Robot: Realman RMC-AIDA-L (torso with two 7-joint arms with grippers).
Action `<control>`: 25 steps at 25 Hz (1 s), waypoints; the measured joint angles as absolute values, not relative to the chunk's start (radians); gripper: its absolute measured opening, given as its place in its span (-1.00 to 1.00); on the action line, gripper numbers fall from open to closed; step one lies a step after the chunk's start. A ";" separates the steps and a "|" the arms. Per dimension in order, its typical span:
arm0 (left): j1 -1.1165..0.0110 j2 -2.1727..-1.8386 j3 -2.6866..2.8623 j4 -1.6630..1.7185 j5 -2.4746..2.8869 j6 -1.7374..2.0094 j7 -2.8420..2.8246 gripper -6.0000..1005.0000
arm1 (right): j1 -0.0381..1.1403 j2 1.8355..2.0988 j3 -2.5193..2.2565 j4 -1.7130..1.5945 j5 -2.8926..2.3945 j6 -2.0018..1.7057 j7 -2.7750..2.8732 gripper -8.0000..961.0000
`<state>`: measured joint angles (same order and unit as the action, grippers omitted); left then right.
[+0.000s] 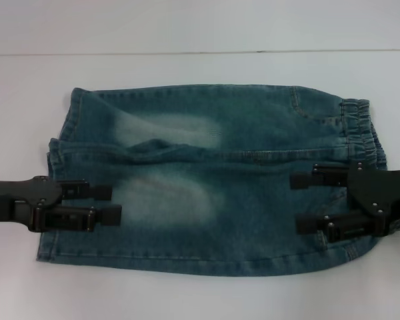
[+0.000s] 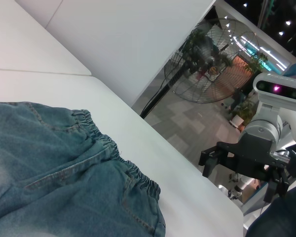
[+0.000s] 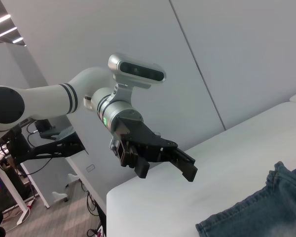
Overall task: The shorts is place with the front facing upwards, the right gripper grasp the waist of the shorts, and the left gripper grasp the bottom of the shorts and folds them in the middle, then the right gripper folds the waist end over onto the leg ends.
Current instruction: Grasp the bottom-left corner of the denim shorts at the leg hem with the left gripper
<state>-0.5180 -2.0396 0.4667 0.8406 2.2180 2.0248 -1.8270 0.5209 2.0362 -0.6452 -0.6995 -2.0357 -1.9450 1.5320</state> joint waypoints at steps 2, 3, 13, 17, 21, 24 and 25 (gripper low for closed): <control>-0.517 -2.040 0.466 0.841 2.218 2.025 -1.827 0.75 | 0.520 2.036 -0.645 -0.699 -2.036 -1.945 1.531 0.96; -0.517 -2.040 0.466 0.841 2.218 2.025 -1.827 0.75 | 0.519 2.036 -0.645 -0.699 -2.036 -1.944 1.531 0.96; -0.519 -2.042 0.466 0.841 2.218 2.025 -1.827 0.75 | 0.513 2.035 -0.644 -0.699 -2.036 -1.918 1.512 0.96; -0.518 -2.040 0.467 0.847 2.222 2.025 -1.841 0.75 | 0.513 2.036 -0.644 -0.699 -2.037 -1.910 1.512 0.96; -0.513 -2.021 0.467 0.905 2.240 2.015 -1.943 0.75 | 0.511 2.037 -0.646 -0.699 -2.037 -1.904 1.511 0.96; -0.510 -2.005 0.462 0.956 2.317 1.985 -2.054 0.75 | 0.507 2.037 -0.646 -0.699 -2.037 -1.901 1.508 0.96; -0.513 -2.001 0.461 0.966 2.351 1.974 -2.089 0.75 | 0.506 2.037 -0.646 -0.699 -2.037 -1.897 1.508 0.96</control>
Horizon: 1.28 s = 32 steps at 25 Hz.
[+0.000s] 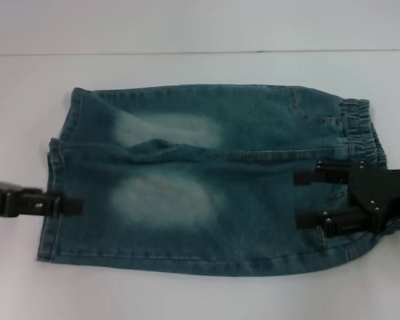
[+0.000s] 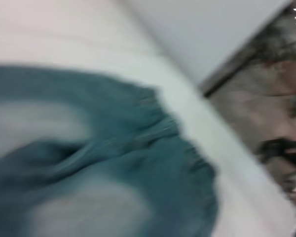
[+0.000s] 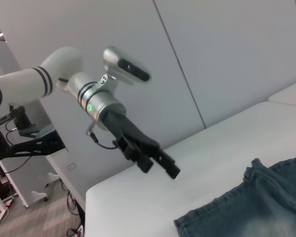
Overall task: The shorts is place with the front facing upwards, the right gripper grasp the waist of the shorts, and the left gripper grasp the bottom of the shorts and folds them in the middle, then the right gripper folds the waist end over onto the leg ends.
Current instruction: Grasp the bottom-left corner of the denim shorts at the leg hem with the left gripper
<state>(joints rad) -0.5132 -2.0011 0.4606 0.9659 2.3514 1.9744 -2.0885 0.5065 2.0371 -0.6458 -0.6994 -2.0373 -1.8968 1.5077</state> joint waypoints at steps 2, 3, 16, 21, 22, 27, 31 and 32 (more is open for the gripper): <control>-0.522 -1.997 0.461 0.974 2.420 1.954 -2.143 0.75 | 0.506 2.038 -0.646 -0.699 -2.037 -1.888 1.506 0.96; -0.525 -1.996 0.461 0.974 2.449 1.945 -2.164 0.75 | 0.506 2.039 -0.646 -0.699 -2.037 -1.885 1.501 0.96; -0.587 -1.992 0.475 0.938 2.672 1.823 -2.396 0.75 | 0.513 2.045 -0.643 -0.699 -2.037 -1.846 1.480 0.96; -0.620 -1.992 0.476 0.890 2.752 1.795 -2.406 0.75 | 0.515 2.046 -0.642 -0.699 -2.036 -1.841 1.472 0.96; -0.620 -1.992 0.476 0.890 2.752 1.795 -2.406 0.75 | 0.515 2.046 -0.642 -0.699 -2.036 -1.840 1.468 0.96; -0.629 -1.999 0.514 0.870 2.772 1.768 -2.407 0.75 | 0.520 2.048 -0.645 -0.699 -2.037 -1.832 1.464 0.96; -0.630 -2.004 0.542 0.868 2.773 1.748 -2.415 0.75 | 0.522 2.048 -0.645 -0.698 -2.037 -1.832 1.464 0.96; -0.630 -2.005 0.549 0.868 2.773 1.742 -2.418 0.75 | 0.522 2.048 -0.645 -0.698 -2.036 -1.832 1.465 0.96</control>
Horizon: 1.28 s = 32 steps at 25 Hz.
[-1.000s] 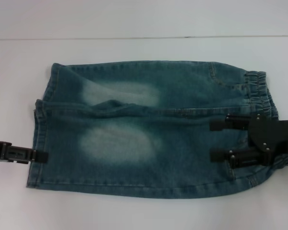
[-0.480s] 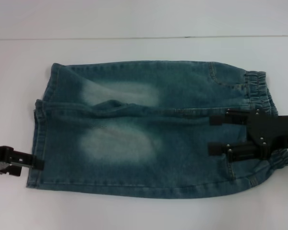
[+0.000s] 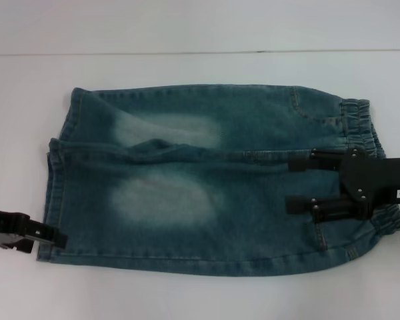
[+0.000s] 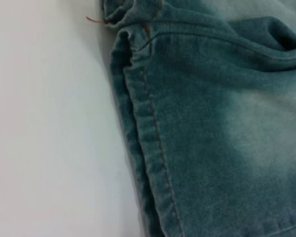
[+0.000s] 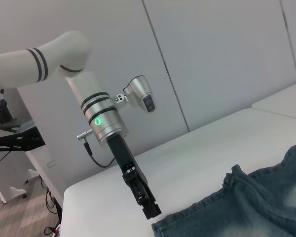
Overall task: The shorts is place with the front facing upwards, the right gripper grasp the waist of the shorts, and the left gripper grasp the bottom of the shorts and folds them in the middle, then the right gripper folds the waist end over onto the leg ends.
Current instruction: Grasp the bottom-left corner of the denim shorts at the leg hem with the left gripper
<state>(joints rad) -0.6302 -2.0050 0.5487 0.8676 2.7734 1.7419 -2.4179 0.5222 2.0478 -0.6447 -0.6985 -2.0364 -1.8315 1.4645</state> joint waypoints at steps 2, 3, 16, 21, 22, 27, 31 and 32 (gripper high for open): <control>-0.631 -2.006 0.561 0.867 2.774 1.732 -2.423 0.75 | 0.522 2.048 -0.645 -0.699 -2.036 -1.831 1.465 0.96; -0.632 -2.007 0.568 0.866 2.774 1.728 -2.426 0.75 | 0.522 2.048 -0.645 -0.699 -2.036 -1.831 1.465 0.96; -0.650 -2.008 0.604 0.824 2.778 1.704 -2.432 0.75 | 0.520 2.048 -0.640 -0.699 -2.032 -1.831 1.455 0.96; -0.653 -2.008 0.603 0.823 2.778 1.704 -2.433 0.75 | 0.520 2.048 -0.640 -0.699 -2.032 -1.832 1.454 0.96; -0.653 -2.008 0.603 0.823 2.778 1.704 -2.433 0.75 | 0.519 2.048 -0.641 -0.699 -2.032 -1.832 1.454 0.96; -0.655 -2.008 0.603 0.816 2.778 1.704 -2.433 0.75 | 0.517 2.048 -0.639 -0.699 -2.032 -1.832 1.454 0.96; -0.661 -2.013 0.603 0.813 2.778 1.704 -2.433 0.75 | 0.517 2.048 -0.638 -0.699 -2.031 -1.832 1.454 0.96; -0.664 -2.014 0.603 0.813 2.777 1.704 -2.433 0.75 | 0.517 2.048 -0.638 -0.699 -2.031 -1.832 1.453 0.96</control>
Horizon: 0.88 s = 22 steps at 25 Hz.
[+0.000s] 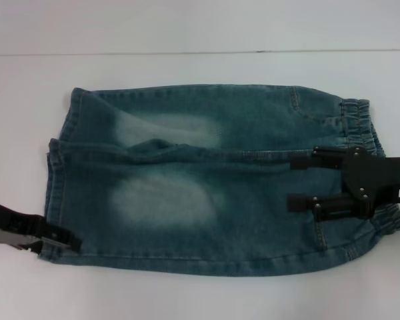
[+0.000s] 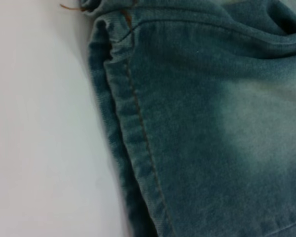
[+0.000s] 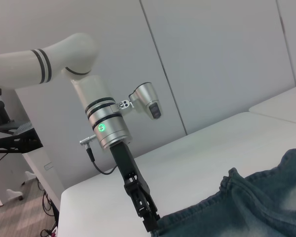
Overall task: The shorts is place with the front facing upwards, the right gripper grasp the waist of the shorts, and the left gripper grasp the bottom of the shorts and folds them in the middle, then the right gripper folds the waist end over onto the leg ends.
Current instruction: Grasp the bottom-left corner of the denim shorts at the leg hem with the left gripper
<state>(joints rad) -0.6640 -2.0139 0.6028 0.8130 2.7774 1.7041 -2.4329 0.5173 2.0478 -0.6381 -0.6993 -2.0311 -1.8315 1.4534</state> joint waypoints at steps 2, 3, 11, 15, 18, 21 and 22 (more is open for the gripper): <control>-0.668 -2.015 0.603 0.813 2.776 1.704 -2.433 0.75 | 0.518 2.048 -0.638 -0.699 -2.031 -1.832 1.453 0.96; -0.669 -2.015 0.603 0.813 2.774 1.704 -2.433 0.74 | 0.518 2.048 -0.638 -0.699 -2.031 -1.832 1.453 0.96; -0.675 -2.016 0.603 0.820 2.776 1.704 -2.427 0.66 | 0.516 2.048 -0.636 -0.698 -2.031 -1.831 1.453 0.96; -0.669 -2.017 0.611 0.829 2.780 1.686 -2.407 0.56 | 0.516 2.048 -0.636 -0.697 -2.031 -1.830 1.453 0.96; -0.667 -2.017 0.621 0.825 2.783 1.681 -2.404 0.44 | 0.516 2.048 -0.636 -0.695 -2.031 -1.828 1.453 0.96; -0.667 -2.017 0.627 0.833 2.779 1.687 -2.390 0.32 | 0.517 2.048 -0.634 -0.695 -2.031 -1.826 1.453 0.96; -0.667 -2.017 0.627 0.834 2.777 1.689 -2.385 0.28 | 0.517 2.048 -0.634 -0.695 -2.031 -1.826 1.453 0.96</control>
<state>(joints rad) -0.6667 -2.0172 0.6269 0.8340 2.7768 1.6892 -2.3855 0.5166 2.0478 -0.6341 -0.6952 -2.0309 -1.8261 1.4526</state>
